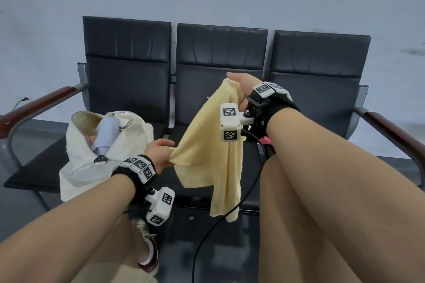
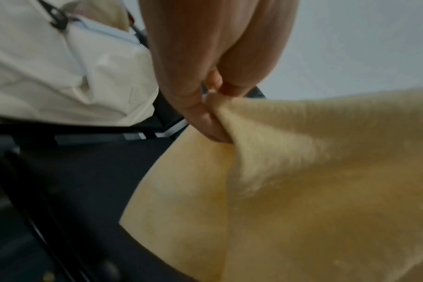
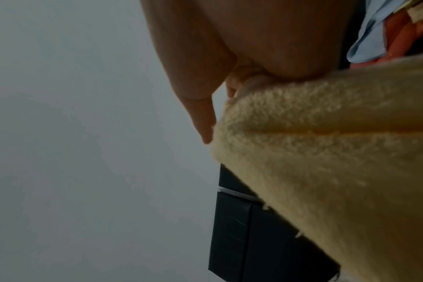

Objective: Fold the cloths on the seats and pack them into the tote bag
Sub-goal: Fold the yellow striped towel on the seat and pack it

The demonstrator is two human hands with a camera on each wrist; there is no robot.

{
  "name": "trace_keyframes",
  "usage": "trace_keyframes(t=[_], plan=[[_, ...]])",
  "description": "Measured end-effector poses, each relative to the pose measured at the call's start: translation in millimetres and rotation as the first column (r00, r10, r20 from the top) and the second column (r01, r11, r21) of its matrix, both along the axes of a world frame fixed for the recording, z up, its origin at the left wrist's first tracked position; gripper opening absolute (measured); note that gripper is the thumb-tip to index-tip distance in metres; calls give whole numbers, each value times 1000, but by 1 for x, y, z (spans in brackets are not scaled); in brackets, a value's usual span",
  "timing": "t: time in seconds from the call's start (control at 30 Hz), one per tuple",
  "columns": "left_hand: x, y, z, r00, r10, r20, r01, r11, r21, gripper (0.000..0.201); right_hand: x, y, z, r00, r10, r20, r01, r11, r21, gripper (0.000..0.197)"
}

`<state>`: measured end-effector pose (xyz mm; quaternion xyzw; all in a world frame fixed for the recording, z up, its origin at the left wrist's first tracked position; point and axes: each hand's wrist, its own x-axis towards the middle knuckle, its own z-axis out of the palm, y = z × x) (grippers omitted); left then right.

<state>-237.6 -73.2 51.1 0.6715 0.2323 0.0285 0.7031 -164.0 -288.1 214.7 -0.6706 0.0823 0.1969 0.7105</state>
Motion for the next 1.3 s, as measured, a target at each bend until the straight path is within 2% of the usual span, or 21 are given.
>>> trace_keyframes(t=[0.1,0.13,0.23,0.27,0.33,0.37,0.43,0.53,0.57,0.63,0.7,0.73,0.8,0.9,0.97,1.0,1.07,1.1,1.17,1.3], plan=[[2,13,-17,993,118,8,-114,941,319,12,-3,2,3,995,17,99,10,964,-267,39],[3,15,-22,992,130,-1,-122,931,344,10,4,2,1,990,-3,139,47,950,-310,38],[-1,9,-21,996,81,-30,-70,961,266,5,-7,3,3,967,14,256,69,948,-311,49],[-2,8,-21,997,65,-39,-52,962,268,8,-9,1,1,960,21,278,77,939,-336,48],[0,12,-20,996,80,-31,-70,964,257,20,-8,-1,0,949,27,316,135,867,-480,42],[3,17,-18,994,109,-23,-101,972,214,28,-6,0,1,930,3,368,210,816,-539,36],[8,30,-11,986,161,-40,-159,986,44,36,-3,1,3,925,-65,374,284,772,-568,29],[10,47,7,972,212,-99,-232,925,-299,19,-2,-3,0,930,-29,367,282,696,-660,50],[9,53,12,976,199,-90,-219,896,-387,17,-3,-4,-1,928,-13,372,282,676,-681,52],[9,65,21,997,78,-24,-79,849,-522,28,-7,-12,0,932,28,361,264,630,-730,51],[5,73,31,998,-15,62,47,825,-563,39,-10,-20,-1,935,47,350,256,593,-763,47],[5,76,35,994,-13,105,69,830,-553,42,-12,-23,-1,936,60,346,250,579,-776,44],[3,78,44,982,14,188,80,872,-484,59,-13,-28,-4,937,64,344,247,573,-781,45],[2,75,48,965,-40,259,120,947,-299,75,-11,-32,-5,934,40,356,272,567,-777,47],[3,72,43,961,-37,274,50,998,-41,72,-12,-33,-3,934,16,356,287,561,-777,47],[4,72,39,958,-29,285,-10,991,133,65,-12,-34,-2,935,12,355,288,559,-777,46],[5,72,30,949,-57,309,-93,888,450,48,-10,-35,-3,932,13,361,294,556,-777,43],[4,71,26,947,-79,311,-109,832,545,46,-8,-35,-4,931,12,365,296,558,-775,42],[4,67,21,949,-73,306,-148,755,639,50,-8,-35,-6,929,14,369,294,575,-764,45],[5,66,15,958,-28,284,-182,708,682,48,-7,-38,-5,935,49,352,248,618,-746,50]])
